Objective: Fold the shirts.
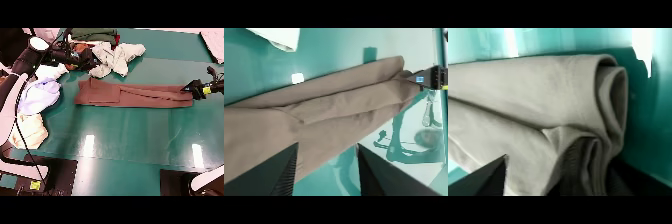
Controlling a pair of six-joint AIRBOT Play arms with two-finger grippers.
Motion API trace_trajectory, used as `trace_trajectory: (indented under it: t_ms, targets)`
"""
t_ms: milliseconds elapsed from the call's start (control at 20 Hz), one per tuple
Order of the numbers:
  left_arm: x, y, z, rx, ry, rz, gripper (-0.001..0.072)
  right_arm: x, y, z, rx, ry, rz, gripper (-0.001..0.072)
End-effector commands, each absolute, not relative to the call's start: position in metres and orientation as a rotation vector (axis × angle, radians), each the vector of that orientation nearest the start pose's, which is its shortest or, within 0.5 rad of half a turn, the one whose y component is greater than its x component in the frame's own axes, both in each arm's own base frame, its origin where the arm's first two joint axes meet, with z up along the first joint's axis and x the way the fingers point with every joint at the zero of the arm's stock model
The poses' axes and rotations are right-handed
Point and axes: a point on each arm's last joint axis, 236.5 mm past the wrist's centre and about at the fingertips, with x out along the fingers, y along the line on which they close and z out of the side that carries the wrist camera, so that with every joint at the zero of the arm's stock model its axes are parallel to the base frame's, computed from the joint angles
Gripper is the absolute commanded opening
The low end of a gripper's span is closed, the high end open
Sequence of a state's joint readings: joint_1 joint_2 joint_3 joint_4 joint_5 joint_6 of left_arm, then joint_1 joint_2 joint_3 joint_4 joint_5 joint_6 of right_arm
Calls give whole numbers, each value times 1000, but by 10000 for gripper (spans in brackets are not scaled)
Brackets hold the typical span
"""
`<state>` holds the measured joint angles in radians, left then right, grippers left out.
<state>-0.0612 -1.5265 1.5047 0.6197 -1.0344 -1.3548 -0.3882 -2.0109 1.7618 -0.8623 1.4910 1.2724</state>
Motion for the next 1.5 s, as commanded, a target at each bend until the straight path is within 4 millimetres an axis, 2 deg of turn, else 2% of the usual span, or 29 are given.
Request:
trace_trajectory:
  t_ms: [0, 50, 100, 150, 200, 350, 600, 700, 750, 900, 950, 1050, 1200, 1450]
  targets:
    - [485, -202, 128, -641, 929, -643, 415, 474, -19, -73, 680, 1453, 407, 548]
    - [483, -207, 126, -627, 933, -648, 412, 473, -19, -71, 677, 1458, 405, 410]
    - [481, -212, 123, -602, 939, -656, 257, 471, -19, -66, 667, 1457, 414, 110]
    - [477, -222, 121, -554, 935, -681, 77, 470, -19, -60, 651, 1450, 424, 33]
    - [475, -233, 120, -524, 923, -706, 24, 470, -22, -52, 630, 1440, 411, 32]
    - [466, -286, 107, -494, 926, -757, 24, 468, -33, -13, 576, 1394, 334, 32]
    - [419, -412, 57, -449, 966, -859, 23, 448, -31, 66, 509, 1316, 263, 32]
    - [412, -449, 43, -479, 936, -834, 22, 440, -33, 88, 466, 1288, 226, 32]
    - [410, -460, 34, -503, 941, -813, 22, 438, -33, 96, 455, 1270, 219, 32]
    - [395, -481, -6, -519, 1026, -793, 22, 434, -26, 116, 457, 1234, 219, 32]
    - [395, -484, -13, -516, 1029, -789, 22, 433, -22, 120, 449, 1228, 225, 32]
    - [405, -488, -22, -528, 1003, -765, 22, 431, -10, 128, 426, 1216, 246, 31]
    - [420, -496, -26, -597, 975, -730, 22, 431, 8, 130, 400, 1223, 282, 32]
    - [411, -505, -56, -602, 1068, -738, 21, 429, 29, 130, 373, 1238, 323, 32]
